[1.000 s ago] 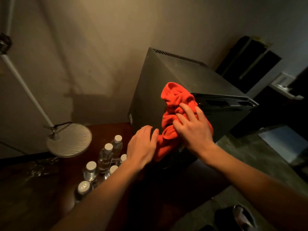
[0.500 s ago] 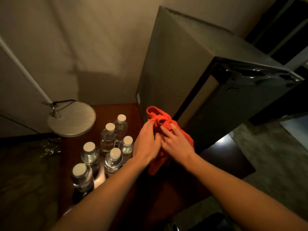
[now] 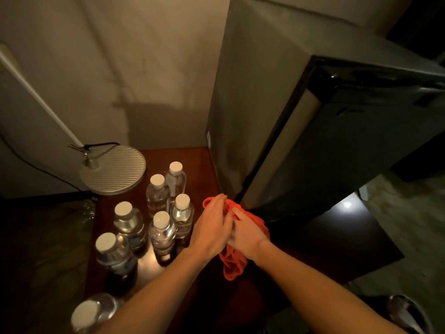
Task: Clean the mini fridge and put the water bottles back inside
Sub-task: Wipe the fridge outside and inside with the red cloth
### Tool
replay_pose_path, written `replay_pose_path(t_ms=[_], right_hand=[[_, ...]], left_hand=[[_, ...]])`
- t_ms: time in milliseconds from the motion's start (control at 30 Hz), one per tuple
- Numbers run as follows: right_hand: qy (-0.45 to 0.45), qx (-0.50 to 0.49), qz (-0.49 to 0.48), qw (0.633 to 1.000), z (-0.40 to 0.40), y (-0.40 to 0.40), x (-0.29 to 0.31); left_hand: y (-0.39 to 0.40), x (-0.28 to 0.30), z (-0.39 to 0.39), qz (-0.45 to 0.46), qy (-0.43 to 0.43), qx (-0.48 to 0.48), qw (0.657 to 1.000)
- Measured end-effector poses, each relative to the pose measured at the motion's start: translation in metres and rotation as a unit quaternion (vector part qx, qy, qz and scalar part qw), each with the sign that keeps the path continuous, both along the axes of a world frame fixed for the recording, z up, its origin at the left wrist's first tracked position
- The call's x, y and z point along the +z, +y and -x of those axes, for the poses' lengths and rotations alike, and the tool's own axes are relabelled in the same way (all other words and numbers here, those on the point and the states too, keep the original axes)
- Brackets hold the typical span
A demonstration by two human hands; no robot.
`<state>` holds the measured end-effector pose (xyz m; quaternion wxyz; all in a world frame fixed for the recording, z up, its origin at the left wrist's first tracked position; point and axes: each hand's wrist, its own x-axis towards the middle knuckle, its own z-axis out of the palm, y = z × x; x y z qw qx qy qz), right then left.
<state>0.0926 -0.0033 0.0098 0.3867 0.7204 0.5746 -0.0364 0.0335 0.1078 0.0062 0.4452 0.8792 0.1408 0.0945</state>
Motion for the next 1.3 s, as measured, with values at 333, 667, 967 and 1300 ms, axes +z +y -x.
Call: replay_pose_path(t_ms=[333, 667, 967, 1300], right_hand=[[0.075, -0.144, -0.051, 0.985, 0.038, -0.015, 0.061], [0.062, -0.236, -0.371, 0.896, 0.084, -0.054, 0.171], [0.109, -0.285, -0.635, 0.710, 0.114, -0.062, 0.240], [0.157, -0.251, -0.657, 0.693, 0.073, -0.079, 0.261]], left_hand=[[0.013, 0.061, 0.028, -0.033, -0.040, -0.020, 0.998], [0.013, 0.139, 0.055, -0.018, -0.073, -0.056, 0.996], [-0.019, 0.225, 0.066, 0.151, -0.097, -0.204, 0.962], [-0.034, 0.253, 0.034, 0.110, -0.135, -0.124, 0.977]])
